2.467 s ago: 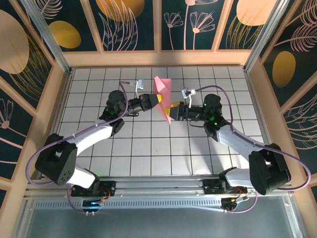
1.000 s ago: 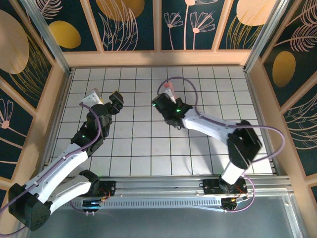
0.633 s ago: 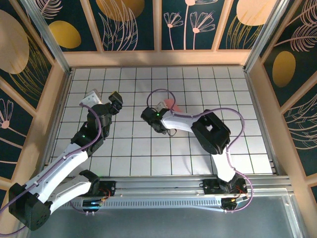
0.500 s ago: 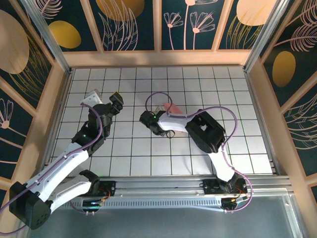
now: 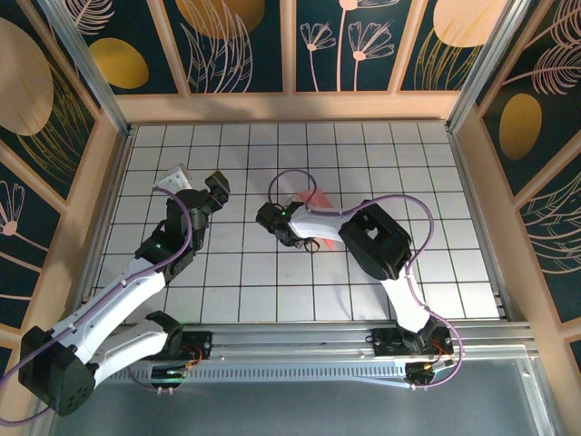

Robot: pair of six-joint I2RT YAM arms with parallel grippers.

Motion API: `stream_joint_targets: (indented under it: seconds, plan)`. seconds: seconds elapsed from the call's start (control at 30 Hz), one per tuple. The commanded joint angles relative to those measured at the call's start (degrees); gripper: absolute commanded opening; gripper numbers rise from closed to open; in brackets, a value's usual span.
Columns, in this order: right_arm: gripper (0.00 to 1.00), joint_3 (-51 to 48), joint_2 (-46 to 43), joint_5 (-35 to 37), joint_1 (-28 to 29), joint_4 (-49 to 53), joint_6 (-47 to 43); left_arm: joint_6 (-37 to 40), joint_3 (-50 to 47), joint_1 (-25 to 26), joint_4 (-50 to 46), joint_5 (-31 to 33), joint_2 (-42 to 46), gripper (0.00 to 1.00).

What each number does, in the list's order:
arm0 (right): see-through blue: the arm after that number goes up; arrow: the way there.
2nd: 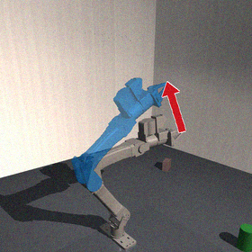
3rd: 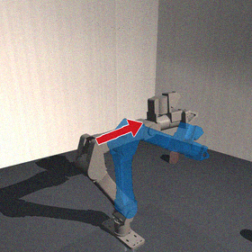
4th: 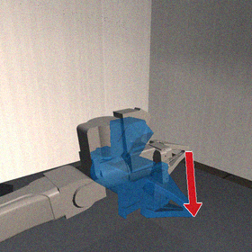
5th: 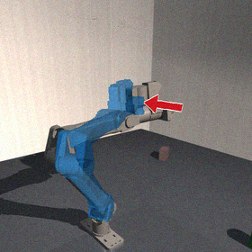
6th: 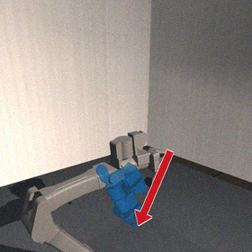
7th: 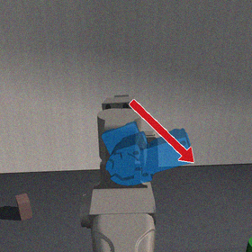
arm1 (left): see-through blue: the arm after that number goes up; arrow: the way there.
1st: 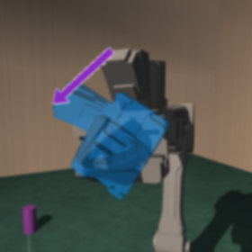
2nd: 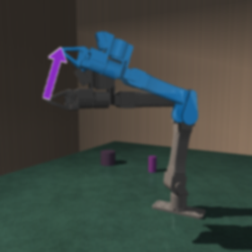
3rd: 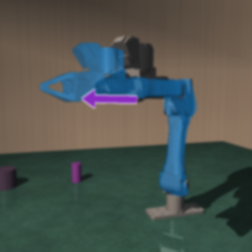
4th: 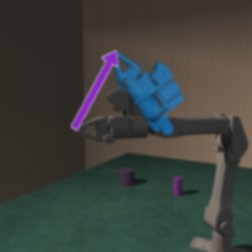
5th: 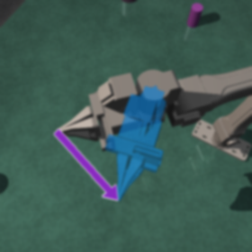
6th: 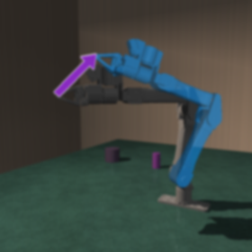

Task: Fold a paper plane with a square sheet of paper (fold left side to right side)
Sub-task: Turn over the paper at the center of the table, then pick up the paper from the center of the table.

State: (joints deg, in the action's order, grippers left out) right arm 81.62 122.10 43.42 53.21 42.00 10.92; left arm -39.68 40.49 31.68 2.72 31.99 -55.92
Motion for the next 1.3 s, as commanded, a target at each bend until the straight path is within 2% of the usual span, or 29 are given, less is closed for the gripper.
stream_joint_targets:
  seconds: [0.0, 0.3, 0.4, 0.6, 0.73, 0.93, 1.13, 1.27]
  plan:
    - [0.42, -0.6, -2.1, -8.7, 0.3, -2.1, 2.3, -0.8, -0.3, 0.2, -0.4, -1.1, -0.6, 0.86]
    - [0.64, -6.0, -14.4, -18.7, -3.1, -10.8, 2.3, -2.3, 0.6, 0.2, 0.8, -6.7, -4.4, 0.86]
    - [0.68, -9.7, -19.5, -22.0, -5.6, -14.8, 3.0, -3.5, 1.1, 0.2, 1.6, -9.7, -6.5, 0.86]
    - [0.74, -19.8, -31.0, -30.3, -13.0, -26.1, 4.9, -5.4, 2.5, 0.2, 4.8, -19.1, -12.7, 0.84]
    - [0.8, -28.4, -39.8, -38.0, -18.6, -36.6, 7.3, -7.2, 3.6, 0.2, 9.9, -29.1, -18.2, 0.79]
    - [0.89, -42.1, -50.3, -53.2, -29.0, -52.8, 16.4, -14.2, 5.1, 0.6, 20.0, -43.5, -29.8, 0.63]
    - [0.95, -55.7, -55.9, -68.9, -40.0, -71.7, 29.7, -18.7, 8.7, 2.2, 26.6, -50.3, -41.4, 0.61]
    - [0.97, -61.0, -56.9, -74.8, -45.4, -79.9, 36.0, -19.3, 13.2, 2.8, 26.7, -53.4, -48.5, 0.58]
